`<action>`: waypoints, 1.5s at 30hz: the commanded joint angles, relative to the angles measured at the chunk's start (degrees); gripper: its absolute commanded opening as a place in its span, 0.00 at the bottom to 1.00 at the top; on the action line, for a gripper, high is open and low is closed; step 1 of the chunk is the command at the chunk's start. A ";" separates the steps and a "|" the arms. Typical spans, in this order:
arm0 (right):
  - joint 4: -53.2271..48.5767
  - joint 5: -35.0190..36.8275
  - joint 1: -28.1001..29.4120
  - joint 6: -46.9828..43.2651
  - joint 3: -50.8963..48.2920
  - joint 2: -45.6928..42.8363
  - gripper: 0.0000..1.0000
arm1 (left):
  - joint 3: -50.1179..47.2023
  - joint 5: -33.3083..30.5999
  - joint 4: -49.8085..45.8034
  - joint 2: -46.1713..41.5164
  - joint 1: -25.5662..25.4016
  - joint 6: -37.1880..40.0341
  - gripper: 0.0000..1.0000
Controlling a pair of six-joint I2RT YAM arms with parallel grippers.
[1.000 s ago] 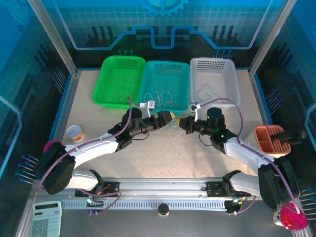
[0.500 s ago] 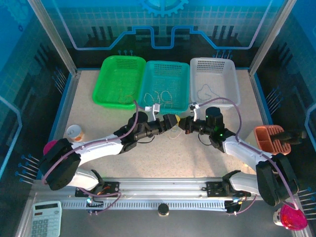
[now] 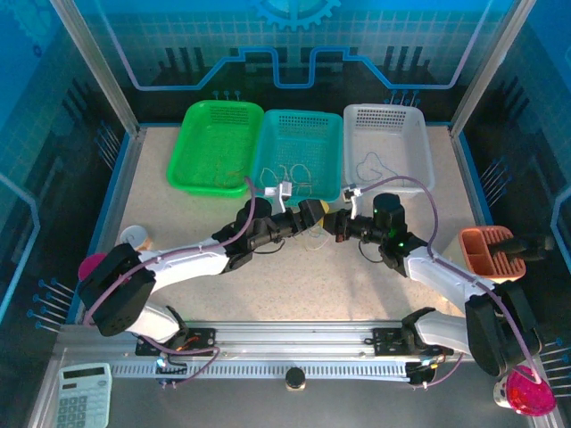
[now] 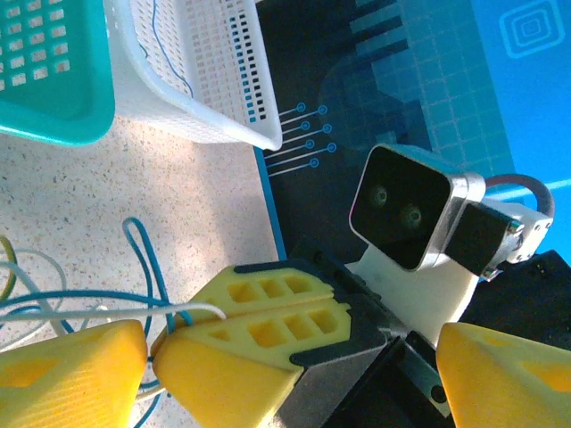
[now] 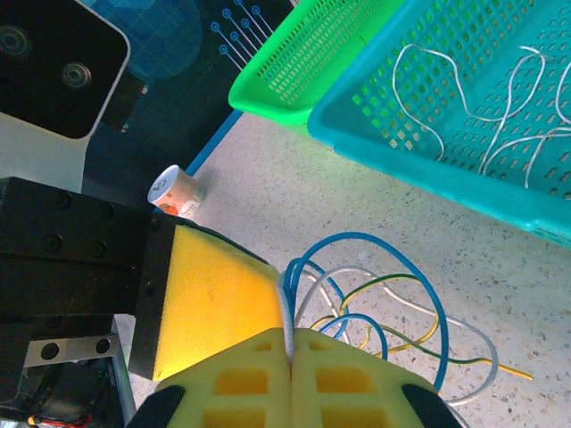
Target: Untangle the cables
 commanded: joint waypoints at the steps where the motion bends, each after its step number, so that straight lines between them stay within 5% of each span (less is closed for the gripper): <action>1: 1.13 -0.91 0.08 -0.31 -1.40 -0.83 0.00 | 1.14 -2.54 2.61 0.21 -0.17 1.58 0.86; 6: 1.25 -0.90 0.28 -0.03 -2.18 -1.56 0.00 | -0.16 -6.73 1.02 -1.60 0.16 4.54 0.86; 17: 0.50 0.48 1.03 -0.44 -1.79 -1.33 0.00 | -3.12 -4.91 6.87 -0.78 0.50 1.86 0.87; 26: 1.18 1.42 1.04 -0.40 -0.33 1.38 0.00 | -5.17 -7.38 2.18 -6.62 -2.15 0.64 0.88; 45: -0.18 0.67 1.08 -1.11 0.32 -0.65 0.00 | -3.31 -9.90 0.06 -1.65 -3.50 0.38 0.88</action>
